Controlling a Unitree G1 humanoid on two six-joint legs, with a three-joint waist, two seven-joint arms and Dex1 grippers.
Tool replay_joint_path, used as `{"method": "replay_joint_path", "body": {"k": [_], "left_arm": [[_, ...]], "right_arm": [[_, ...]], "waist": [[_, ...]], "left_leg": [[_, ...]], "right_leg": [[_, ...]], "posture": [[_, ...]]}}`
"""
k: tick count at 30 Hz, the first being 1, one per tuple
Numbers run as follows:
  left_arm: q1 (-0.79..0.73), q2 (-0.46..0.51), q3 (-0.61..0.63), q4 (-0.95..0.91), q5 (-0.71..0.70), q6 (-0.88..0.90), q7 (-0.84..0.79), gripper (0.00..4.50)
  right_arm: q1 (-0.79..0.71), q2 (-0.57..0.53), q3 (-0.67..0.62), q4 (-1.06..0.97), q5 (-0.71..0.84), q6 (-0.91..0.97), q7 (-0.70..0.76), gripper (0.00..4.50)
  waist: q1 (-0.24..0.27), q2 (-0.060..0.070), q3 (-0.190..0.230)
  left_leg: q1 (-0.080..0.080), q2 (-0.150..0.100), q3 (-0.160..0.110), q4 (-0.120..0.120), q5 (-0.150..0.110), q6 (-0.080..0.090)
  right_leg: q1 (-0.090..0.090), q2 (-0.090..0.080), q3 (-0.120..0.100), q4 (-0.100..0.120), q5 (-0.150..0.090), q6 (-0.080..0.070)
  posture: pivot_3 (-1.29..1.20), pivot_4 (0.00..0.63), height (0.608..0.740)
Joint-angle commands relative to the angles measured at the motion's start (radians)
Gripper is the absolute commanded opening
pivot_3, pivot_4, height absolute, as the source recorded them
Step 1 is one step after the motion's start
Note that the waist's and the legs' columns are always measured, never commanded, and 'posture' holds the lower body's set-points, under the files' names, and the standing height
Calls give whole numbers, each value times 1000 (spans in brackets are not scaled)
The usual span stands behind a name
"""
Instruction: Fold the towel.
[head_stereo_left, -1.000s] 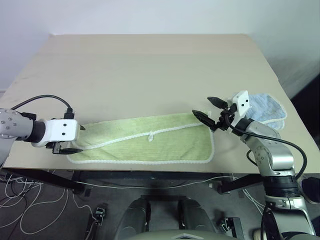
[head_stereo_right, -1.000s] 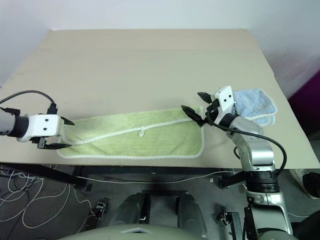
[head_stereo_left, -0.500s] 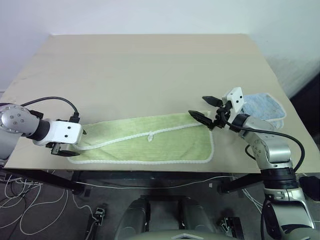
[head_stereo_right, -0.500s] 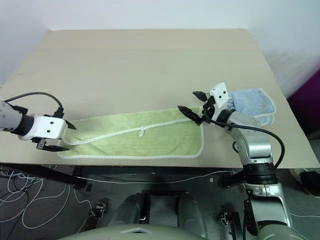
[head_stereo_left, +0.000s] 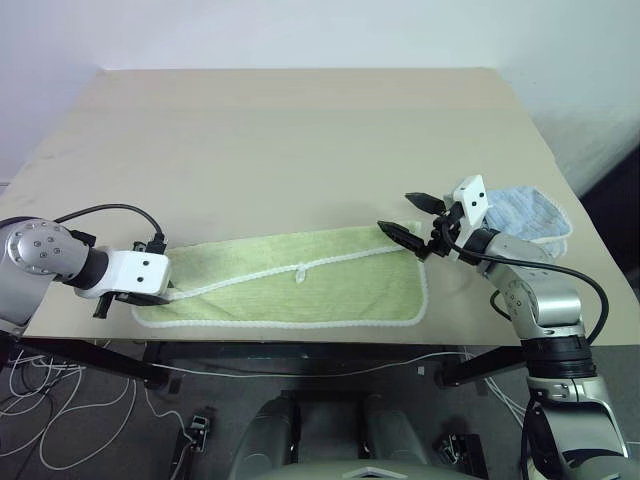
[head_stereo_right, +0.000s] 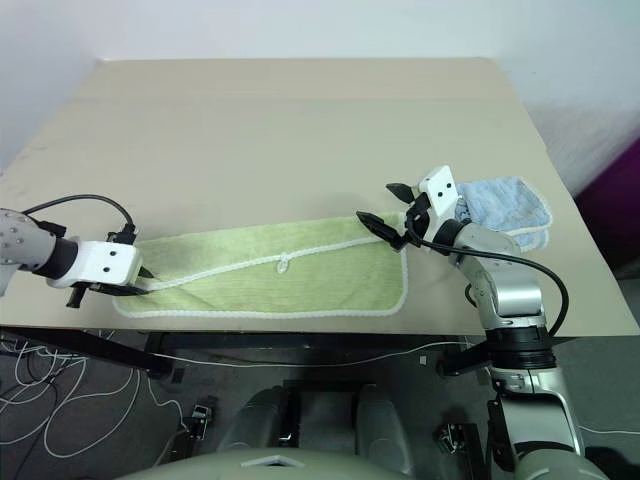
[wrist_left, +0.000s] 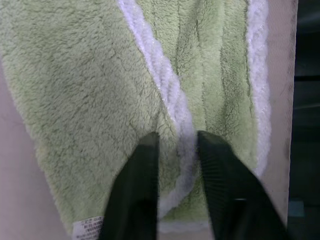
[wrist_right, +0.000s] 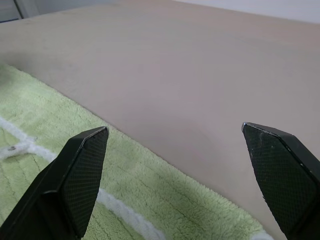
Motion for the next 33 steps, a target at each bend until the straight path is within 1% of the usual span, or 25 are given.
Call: {"method": "replay_joint_path", "body": {"k": [1,5,9,14,17,20,28,32,33], "left_arm": [[2,-2,7,-10,-3,-4,-2,38],[2,-7,15,-10,-7,-6,6,38],[7,-7,49,-69,-83,38,-18,38],[17,1,57,-84,-109,72,-25,38],[30,11,50,-88,-88,73,-18,722],[41,21,36,-82,-35,54,8,1687],[30,9,30,-103,-6,62,27,1687],[49,11,21,-104,3,64,28,1687],[56,14,17,-98,12,62,30,1517]], "right_arm": [[-5,-3,-21,-23,7,-21,-4,4500],[-7,-2,-20,-19,6,-24,-6,4500],[-11,-3,-19,-16,6,-27,-7,4500],[-17,-3,-16,-9,2,-31,-5,4500],[-18,-4,-15,-7,0,-33,-5,4500],[-18,-5,-15,-7,0,-33,-4,4500],[-20,-3,-12,-6,0,-32,-4,4500],[-13,-2,-12,-16,2,-28,-7,4500],[-13,-2,-12,-15,1,-28,-7,4500]], "waist": [[0,0,0],[0,0,0],[1,0,0],[0,0,0],[-1,0,0],[0,0,0],[1,0,0],[0,0,0],[0,0,0]], "left_leg": [[0,0,0,0,0,0],[0,0,0,0,0,0],[0,0,0,0,0,0],[0,0,0,0,0,0],[0,0,0,0,0,0],[0,0,0,0,0,0],[0,0,0,1,0,0],[0,0,0,1,0,0],[0,0,0,1,0,0]], "right_leg": [[0,0,0,0,0,0],[0,0,0,0,0,0],[0,0,0,0,0,0],[0,0,0,1,0,0],[0,0,0,1,0,0],[-1,0,0,1,0,0],[0,0,0,1,0,0],[0,0,0,1,0,0],[0,0,0,1,0,0]], "posture": [[0,150,740],[0,150,740],[0,150,740],[0,150,740],[0,150,740],[0,150,740],[0,150,740],[0,150,740],[0,150,740]]}}
